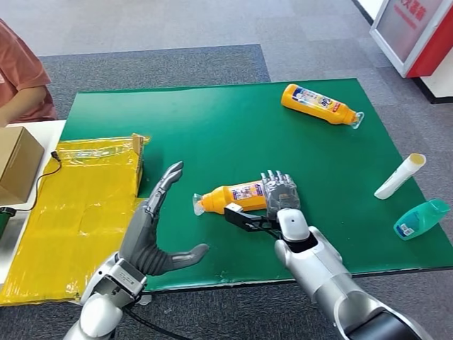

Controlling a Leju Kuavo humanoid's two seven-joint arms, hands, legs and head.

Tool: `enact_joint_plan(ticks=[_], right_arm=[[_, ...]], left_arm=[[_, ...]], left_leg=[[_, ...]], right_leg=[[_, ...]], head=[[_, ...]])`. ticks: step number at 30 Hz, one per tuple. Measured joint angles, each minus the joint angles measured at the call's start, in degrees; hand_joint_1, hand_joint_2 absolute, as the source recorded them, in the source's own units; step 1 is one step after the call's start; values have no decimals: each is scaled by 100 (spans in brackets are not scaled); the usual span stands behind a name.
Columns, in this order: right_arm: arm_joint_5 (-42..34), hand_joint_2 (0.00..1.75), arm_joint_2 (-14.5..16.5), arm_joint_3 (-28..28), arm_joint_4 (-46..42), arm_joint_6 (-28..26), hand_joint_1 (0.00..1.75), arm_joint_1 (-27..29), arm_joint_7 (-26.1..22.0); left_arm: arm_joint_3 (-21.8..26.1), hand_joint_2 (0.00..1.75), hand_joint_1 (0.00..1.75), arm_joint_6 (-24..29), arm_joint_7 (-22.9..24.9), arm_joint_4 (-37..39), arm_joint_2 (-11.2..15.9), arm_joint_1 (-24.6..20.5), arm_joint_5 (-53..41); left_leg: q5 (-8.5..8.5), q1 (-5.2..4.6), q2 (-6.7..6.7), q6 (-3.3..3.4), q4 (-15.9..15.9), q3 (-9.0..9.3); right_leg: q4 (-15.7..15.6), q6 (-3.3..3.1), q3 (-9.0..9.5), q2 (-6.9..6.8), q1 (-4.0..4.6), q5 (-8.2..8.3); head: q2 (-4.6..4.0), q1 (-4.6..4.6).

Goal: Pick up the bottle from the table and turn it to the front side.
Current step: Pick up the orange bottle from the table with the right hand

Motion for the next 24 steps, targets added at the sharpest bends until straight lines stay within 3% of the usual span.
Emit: enact_joint_plan(ticks=[7, 21, 24], right_arm=[[466, 175, 94, 263, 551, 196, 0, -292, -54], [615, 175, 331, 484, 1088, 270, 2, -636, -88], [624, 175, 373, 487, 1193, 289, 133, -690, -98]], left_arm=[[-53, 175, 0, -41, -31, 43, -7, -111, 110], [-228, 175, 0, -68, -40, 81, -22, -200, 232], [-248, 175, 0, -70, -62, 104, -22, -208, 270]], left_leg=[[3, 0, 2, -2, 0, 4], [16, 0, 2, -5, 0, 6], [16, 1, 2, -6, 0, 6]], right_leg=[[-1, -1, 3, 2, 0, 5], [-1, -7, 1, 3, 0, 22], [-1, -7, 1, 2, 0, 22]], head=[[0, 1], [0, 1], [0, 0]])
